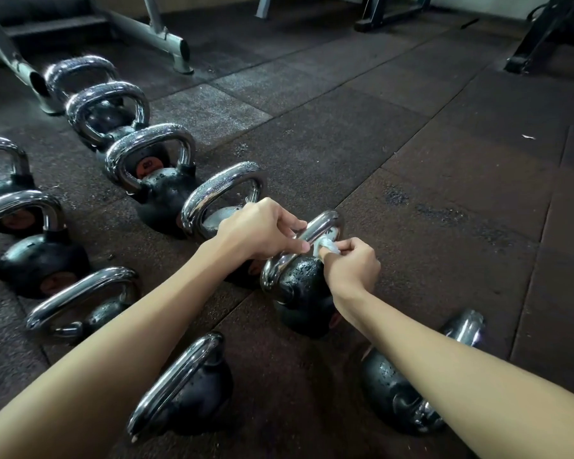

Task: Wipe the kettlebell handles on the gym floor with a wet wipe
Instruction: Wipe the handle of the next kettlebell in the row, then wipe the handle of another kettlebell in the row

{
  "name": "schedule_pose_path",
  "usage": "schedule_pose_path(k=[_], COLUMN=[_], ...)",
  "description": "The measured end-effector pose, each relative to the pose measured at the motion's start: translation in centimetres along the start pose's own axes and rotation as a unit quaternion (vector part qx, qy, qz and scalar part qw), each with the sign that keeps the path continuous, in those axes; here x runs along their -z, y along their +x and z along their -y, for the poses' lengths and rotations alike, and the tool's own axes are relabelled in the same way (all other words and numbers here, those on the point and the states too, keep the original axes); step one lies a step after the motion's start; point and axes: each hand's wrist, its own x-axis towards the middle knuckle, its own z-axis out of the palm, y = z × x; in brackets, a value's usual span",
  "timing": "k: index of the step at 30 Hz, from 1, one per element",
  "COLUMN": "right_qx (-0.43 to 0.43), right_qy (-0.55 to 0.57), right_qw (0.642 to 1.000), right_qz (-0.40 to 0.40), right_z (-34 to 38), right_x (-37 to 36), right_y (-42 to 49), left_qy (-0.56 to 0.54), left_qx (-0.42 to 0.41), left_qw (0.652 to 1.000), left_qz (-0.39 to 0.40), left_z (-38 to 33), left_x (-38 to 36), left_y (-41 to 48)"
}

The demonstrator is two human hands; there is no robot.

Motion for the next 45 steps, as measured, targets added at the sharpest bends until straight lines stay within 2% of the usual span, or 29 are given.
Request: schedule_pose_path(k=[6,10,13,17,20,22,24,27,30,35,42,45], right_qx=[-0.057,-0.053,-0.035,0.031,0.092,0.133,0.168,0.18,0.176,0.228,0.352,0.427], right_qy=[0.076,0.094,0.109,0.143,0.148,0.148,0.135,0.126,0.143,0.098,-0.001,-0.057], right_qw=[0.996,0.994,0.993,0.988,0.982,0.976,0.968,0.96,0.953,0.936,0.92,0.892], right_qz=[0.002,-0.002,0.004,0.038,0.07,0.094,0.128,0.176,0.203,0.25,0.172,0.136], right_z=[-0.2,0.1,0.4,1.9,3.4,4.5,5.8,7.6,9.1,12.6,16.1,16.7], right_x=[6.0,10.3,11.7,11.9,11.6,11.2,10.6,9.2,6.9,2.0,-6.1,-7.6], right_y=[1.3,2.4,2.9,3.0,3.3,3.8,4.4,5.3,5.8,3.9,1.6,2.4], left_qy=[0.008,0.048,0.024,0.014,-0.019,-0.086,-0.084,-0.002,0.145,0.236,0.215,0.158], left_qx=[-0.022,-0.03,-0.008,-0.025,-0.038,-0.011,0.029,0.065,0.072,0.061,0.043,0.01], left_qw=[1.0,0.997,0.999,1.0,0.996,0.989,0.992,0.998,0.985,0.967,0.975,0.987], left_qz=[-0.002,-0.05,-0.034,-0.006,0.072,0.123,0.092,-0.003,-0.055,-0.072,-0.03,-0.021], left_z=[-2.2,-3.8,-3.4,-3.9,-3.6,-3.3,-3.3,-3.1,-2.2,0.7,7.6,9.6], left_x=[-2.3,-3.6,-3.1,-3.1,-1.4,1.1,4.0,7.8,10.5,13.8,15.5,14.8], left_y=[-1.7,-2.8,-2.8,-3.0,-2.9,-2.6,-1.8,-0.4,0.2,-0.2,2.0,3.6])
